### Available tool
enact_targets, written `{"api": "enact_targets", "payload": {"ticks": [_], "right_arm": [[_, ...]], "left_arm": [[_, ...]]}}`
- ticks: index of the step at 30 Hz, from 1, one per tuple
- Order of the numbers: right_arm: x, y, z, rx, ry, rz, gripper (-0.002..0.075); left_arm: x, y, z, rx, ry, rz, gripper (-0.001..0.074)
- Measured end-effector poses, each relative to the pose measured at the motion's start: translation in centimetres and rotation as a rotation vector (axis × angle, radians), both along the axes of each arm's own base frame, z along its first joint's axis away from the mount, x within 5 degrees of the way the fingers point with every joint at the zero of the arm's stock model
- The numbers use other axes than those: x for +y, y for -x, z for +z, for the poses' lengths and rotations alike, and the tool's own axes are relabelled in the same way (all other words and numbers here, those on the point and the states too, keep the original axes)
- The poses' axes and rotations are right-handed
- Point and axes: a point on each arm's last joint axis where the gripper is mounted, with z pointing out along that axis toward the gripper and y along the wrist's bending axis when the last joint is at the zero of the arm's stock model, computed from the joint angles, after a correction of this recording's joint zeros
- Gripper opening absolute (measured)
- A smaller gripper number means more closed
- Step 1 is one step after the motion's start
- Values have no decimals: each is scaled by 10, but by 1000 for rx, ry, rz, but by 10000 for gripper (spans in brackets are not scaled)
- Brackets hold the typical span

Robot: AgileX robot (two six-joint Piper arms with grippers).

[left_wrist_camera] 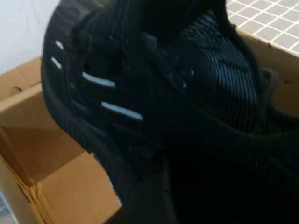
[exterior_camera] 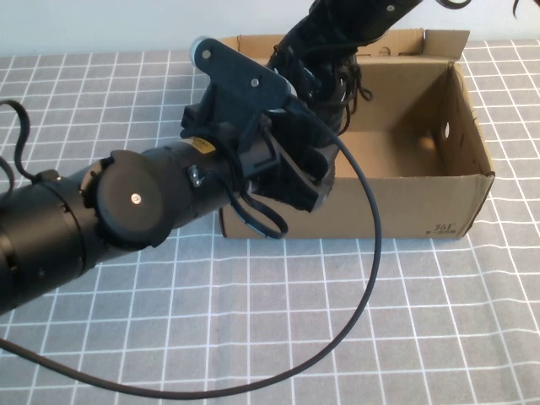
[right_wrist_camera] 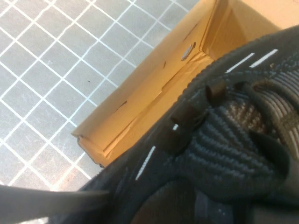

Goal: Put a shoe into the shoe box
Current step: Hand over the shoe, then place the shoe in the shoe box

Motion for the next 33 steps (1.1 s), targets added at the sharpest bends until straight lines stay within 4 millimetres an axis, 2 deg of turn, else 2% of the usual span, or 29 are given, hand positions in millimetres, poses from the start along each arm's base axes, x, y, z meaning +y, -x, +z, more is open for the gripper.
{"api": "enact_targets", "payload": {"ticks": [2,9,16,22,28,33], "right_arm": [[0,0,0,-1,-2,0,-6],[0,0,0,0,-4,1,-6],[0,0,0,0,0,0,-6],[-3,1,-2,23,21,-1,-6],[-4,2,-3,43,35,2,11],[-3,4,-1,54,15,12,157]], "left_arm": [[0,-1,1,-8,3,6,632],[0,-1,1,-11,1,6,384],[0,-1,1,-17,-8,1,267],[0,-1,1,-16,-7,1,85],[0,0,0,-5,-10,-6,63],[-2,2,-4,23,-29,-33,57]]}}
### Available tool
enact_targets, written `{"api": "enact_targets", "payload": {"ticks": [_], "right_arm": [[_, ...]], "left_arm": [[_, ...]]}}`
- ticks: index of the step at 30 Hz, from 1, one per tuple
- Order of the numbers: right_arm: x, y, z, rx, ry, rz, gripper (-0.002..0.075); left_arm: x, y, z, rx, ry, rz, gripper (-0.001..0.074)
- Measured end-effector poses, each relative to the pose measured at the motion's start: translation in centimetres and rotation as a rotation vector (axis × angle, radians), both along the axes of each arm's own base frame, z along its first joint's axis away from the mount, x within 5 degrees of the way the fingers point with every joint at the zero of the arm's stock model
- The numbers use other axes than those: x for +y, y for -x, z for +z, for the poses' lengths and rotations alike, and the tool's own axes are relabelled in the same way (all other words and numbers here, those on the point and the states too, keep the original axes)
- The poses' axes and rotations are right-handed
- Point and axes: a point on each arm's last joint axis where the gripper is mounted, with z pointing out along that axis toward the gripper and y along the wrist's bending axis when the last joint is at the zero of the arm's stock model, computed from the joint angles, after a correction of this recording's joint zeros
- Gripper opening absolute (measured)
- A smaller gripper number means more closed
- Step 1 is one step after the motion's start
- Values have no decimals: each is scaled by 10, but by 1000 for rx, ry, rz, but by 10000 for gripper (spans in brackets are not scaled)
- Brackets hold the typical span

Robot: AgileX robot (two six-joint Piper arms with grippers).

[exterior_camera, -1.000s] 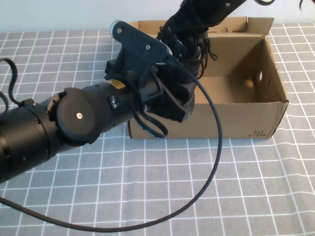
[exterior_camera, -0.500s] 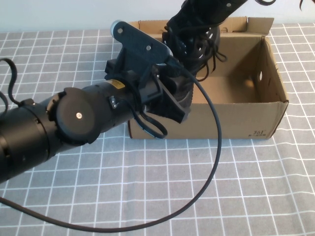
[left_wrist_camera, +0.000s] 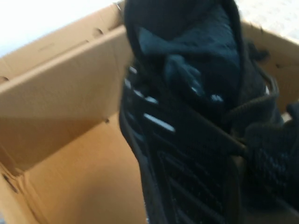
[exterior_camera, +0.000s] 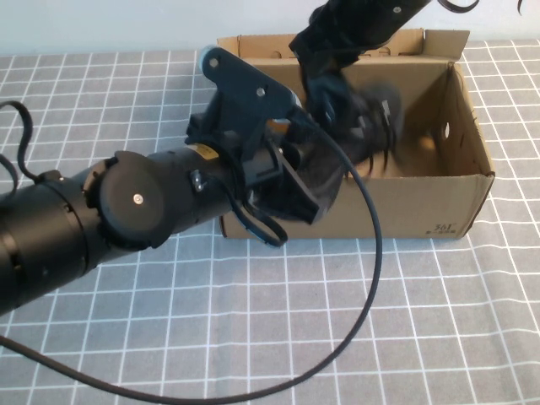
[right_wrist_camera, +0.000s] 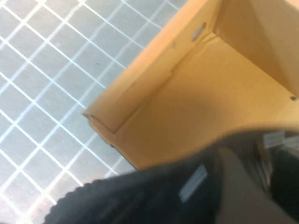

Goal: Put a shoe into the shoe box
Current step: Place the shoe in the shoe box

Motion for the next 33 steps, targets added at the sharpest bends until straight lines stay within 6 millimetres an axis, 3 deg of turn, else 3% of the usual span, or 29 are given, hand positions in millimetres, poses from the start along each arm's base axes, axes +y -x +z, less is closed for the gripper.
{"api": "enact_targets", "payload": {"ticks": [3,7,18,25,33], "right_arm": [[1,2,2,-3,-10,4,229],[-1,5,9,-13,-20,2,237],[-31,59,73,-119,-106,-23,27],[-56,97,74,-106,-53,-35,-13],[-87,141,55,-74,30,-66,-15]], "left_arm": [[-2,1,-5,9,-36,-30,48],[4,-5,-2,25,-56,-40,45],[38,-50,43,18,-131,-112,64],[37,-94,56,5,-101,-302,43],[35,-156,28,-7,-48,-500,43]]}}
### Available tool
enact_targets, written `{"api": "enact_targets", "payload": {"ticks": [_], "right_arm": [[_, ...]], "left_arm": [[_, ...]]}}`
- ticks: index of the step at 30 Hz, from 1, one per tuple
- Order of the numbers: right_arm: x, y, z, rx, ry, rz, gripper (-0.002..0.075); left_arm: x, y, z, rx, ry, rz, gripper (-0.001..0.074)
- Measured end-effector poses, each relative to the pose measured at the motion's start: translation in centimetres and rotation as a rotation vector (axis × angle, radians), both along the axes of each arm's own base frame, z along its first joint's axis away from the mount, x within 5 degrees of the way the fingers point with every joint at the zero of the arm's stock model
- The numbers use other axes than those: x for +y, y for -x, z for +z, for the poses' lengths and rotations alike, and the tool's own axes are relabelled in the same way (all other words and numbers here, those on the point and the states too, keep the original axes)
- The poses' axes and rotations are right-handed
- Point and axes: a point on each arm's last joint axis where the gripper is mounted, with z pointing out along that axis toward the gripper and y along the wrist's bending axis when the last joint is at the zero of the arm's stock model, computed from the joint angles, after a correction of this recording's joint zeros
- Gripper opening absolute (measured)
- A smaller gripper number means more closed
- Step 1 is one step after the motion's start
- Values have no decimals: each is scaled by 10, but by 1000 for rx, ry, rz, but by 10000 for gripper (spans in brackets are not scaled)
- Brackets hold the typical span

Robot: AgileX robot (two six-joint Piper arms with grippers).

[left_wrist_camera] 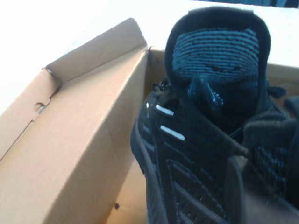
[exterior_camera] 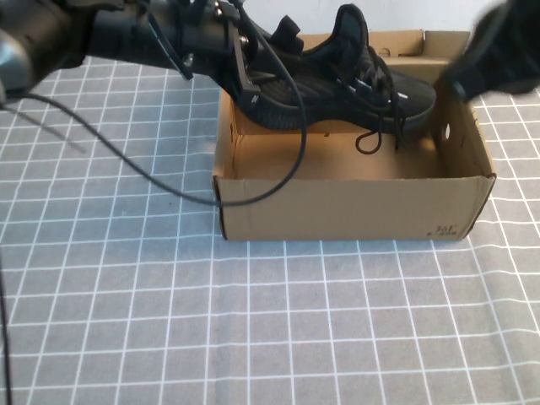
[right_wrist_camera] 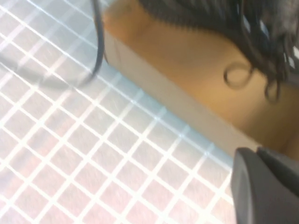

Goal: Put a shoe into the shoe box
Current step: Place the shoe in the shoe box

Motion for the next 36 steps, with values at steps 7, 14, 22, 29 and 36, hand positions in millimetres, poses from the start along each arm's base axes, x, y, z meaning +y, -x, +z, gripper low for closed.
{"api": "enact_targets", "payload": {"ticks": [7,14,22,29,36], "right_arm": [[-16,22,-17,32,7,-61,-16],[-23,35,-7,-8,-32,-76,-16],[-22,36,-7,1,-46,-78,-16],[-22,36,-7,2,-49,-79,-16],[-23,37,-9,23,-35,-77,-16]], "left_arm": [[-9,-42,-36,23,3,-79,42],[-20,-66,-67,54,34,-141,42],[-23,-77,-79,37,47,-151,41],[-25,-82,-100,66,37,-151,41],[-24,-87,-105,50,34,-102,41]]}}
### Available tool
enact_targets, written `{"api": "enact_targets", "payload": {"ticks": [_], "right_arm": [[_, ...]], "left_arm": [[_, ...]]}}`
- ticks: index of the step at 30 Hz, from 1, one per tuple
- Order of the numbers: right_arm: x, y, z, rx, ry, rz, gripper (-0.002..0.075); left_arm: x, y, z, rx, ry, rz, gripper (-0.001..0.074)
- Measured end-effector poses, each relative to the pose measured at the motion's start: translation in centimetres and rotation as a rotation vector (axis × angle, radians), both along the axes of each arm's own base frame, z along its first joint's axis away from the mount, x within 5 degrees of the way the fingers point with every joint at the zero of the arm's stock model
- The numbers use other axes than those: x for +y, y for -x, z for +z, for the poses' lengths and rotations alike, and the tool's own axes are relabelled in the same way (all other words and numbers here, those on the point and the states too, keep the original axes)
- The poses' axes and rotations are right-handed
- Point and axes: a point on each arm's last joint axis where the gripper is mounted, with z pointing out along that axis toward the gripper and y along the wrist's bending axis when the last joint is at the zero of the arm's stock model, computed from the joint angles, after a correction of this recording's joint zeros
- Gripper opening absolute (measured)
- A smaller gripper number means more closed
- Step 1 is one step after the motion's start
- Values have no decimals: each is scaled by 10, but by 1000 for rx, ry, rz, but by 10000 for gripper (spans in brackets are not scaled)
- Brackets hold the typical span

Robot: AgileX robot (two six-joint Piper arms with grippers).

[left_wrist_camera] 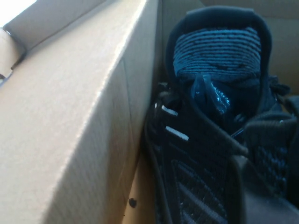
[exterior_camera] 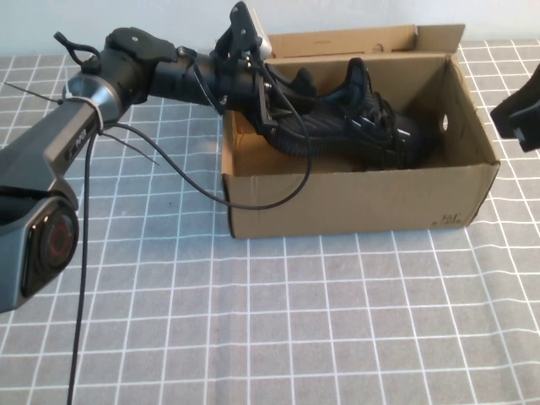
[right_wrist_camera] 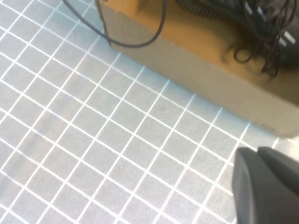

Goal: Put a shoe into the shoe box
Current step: Place the shoe in the shoe box

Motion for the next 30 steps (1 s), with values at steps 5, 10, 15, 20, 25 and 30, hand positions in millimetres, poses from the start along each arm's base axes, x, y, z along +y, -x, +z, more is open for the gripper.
{"api": "enact_targets", "payload": {"ticks": [5,10,15,20,25,30], "right_arm": [[0,2,-1,20,9,3,-16],[0,2,-2,25,10,4,-16],[0,2,-2,26,8,3,-16],[0,2,-2,27,7,4,-16],[0,2,-2,28,8,4,-16],[0,2,-2,30,8,2,-16]], "left_arm": [[1,-4,-1,-18,-6,38,41],[1,-3,-5,-22,-65,31,42],[1,-3,-6,17,-75,50,137],[1,-3,-4,26,-64,58,379],[1,0,10,7,-55,62,472],[4,8,45,36,-25,112,479]]}}
